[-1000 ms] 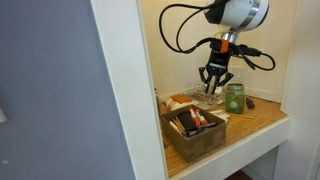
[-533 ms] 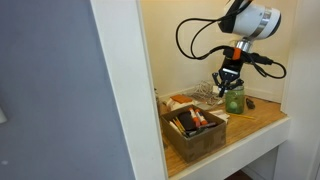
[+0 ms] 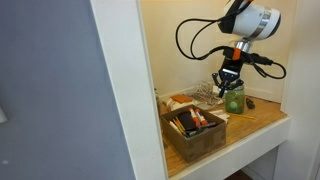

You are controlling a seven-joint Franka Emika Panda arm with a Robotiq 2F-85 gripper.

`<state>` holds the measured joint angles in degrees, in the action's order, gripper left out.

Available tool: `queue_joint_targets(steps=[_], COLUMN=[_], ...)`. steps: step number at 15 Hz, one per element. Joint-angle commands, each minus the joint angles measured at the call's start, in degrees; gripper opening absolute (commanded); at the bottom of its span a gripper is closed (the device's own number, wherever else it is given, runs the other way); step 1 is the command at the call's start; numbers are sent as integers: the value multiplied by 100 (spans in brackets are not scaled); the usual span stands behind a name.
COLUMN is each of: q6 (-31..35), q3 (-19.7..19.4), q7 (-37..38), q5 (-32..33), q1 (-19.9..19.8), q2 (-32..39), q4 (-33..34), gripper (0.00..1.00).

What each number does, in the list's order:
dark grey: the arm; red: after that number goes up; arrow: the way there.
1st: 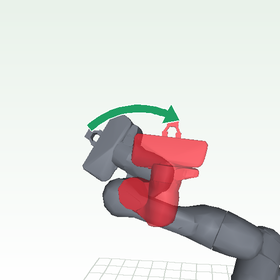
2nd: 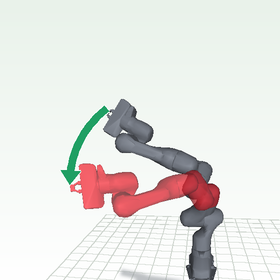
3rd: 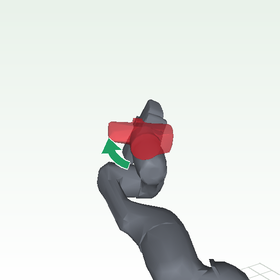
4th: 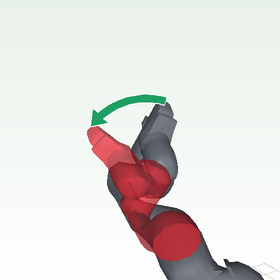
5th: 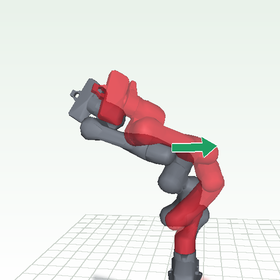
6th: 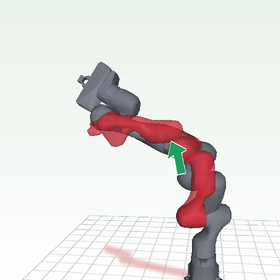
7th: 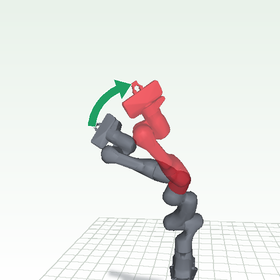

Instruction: Press a button on the white remote controller on the worktop

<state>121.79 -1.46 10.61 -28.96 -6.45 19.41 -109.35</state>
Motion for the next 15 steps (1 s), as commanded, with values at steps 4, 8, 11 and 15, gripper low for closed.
queue_joint_targets(steps=[4,8,11,15], q6=[-12,300,638,967], q3=[-19,15,61,93], q7=[-115,-174,-266,-272], q5=[-147,-284,-456,-665], q1=[-105,-192,-266,-300], q2=[490,810,976,1193], q4=[117,156,170,179], gripper=[0,0,0,0])
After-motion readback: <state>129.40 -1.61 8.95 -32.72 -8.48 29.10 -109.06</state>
